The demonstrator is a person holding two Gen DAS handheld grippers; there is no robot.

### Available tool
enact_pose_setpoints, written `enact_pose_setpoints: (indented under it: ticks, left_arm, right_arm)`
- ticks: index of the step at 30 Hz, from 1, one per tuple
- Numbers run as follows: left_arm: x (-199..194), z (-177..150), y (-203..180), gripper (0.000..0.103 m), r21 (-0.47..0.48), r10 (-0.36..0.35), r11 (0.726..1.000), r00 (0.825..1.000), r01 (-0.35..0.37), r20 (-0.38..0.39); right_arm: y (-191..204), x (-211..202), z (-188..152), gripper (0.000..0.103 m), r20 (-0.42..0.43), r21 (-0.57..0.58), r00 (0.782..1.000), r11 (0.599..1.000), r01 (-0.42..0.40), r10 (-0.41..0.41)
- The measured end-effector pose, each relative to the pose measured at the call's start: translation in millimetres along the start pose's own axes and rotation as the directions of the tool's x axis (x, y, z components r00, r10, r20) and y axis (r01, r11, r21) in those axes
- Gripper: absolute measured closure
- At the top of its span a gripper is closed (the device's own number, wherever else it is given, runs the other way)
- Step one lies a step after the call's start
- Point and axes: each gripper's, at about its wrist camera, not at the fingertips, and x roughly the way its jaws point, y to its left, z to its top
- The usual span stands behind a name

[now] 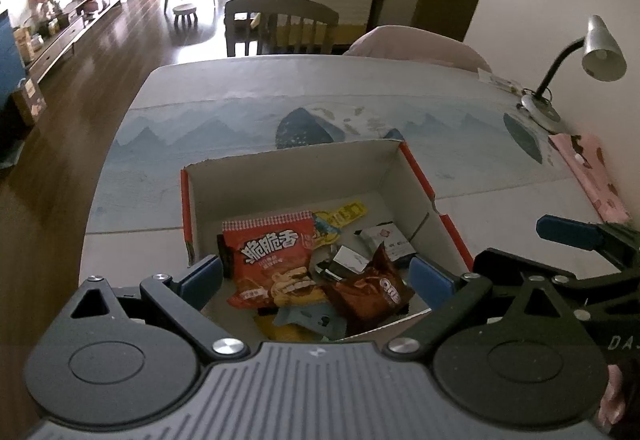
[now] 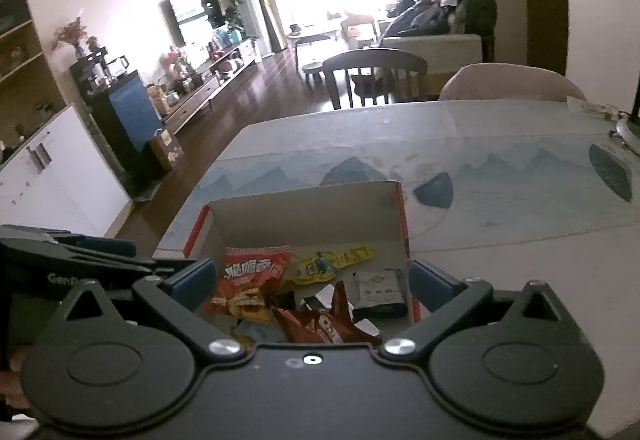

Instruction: Organize snacks

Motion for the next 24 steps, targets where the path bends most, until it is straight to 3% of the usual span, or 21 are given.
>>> enact_pose_setpoints:
  ticks: [24]
  left_arm:
    - [9,-5,-33,0.003,-0.084,0.080,0.993,0.997,-0.082,-0.023]
  right_arm:
    - [-38,-1,8,0.000,-0.035,-0.048,0.994,0.994,-0.102,0.100]
